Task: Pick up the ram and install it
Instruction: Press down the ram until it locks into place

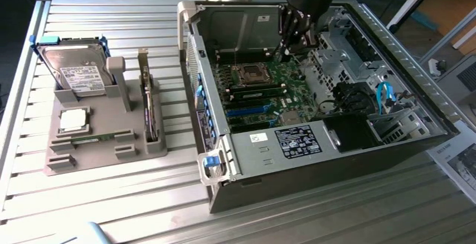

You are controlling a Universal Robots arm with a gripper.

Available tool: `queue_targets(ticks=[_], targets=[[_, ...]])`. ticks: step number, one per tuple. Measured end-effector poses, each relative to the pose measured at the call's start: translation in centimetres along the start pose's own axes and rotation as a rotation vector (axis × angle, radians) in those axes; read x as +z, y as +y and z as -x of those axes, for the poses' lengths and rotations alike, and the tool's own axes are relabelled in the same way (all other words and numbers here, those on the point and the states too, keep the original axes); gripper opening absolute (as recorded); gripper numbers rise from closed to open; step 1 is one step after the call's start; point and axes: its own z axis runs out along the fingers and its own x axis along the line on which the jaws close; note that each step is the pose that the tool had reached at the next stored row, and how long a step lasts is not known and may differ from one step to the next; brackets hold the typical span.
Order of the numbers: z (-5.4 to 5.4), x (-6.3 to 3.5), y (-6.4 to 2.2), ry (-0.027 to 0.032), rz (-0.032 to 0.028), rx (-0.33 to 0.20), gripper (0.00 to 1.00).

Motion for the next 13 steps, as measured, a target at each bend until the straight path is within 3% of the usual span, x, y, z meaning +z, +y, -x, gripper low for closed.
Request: queue_targets(ticks=[9,13], targets=[[0.0,0.0,0.0,0.0001,0.0,0.0,0.1],[0.0,0.02,0.0,0.0001,0.0065,0.128,0.1]])
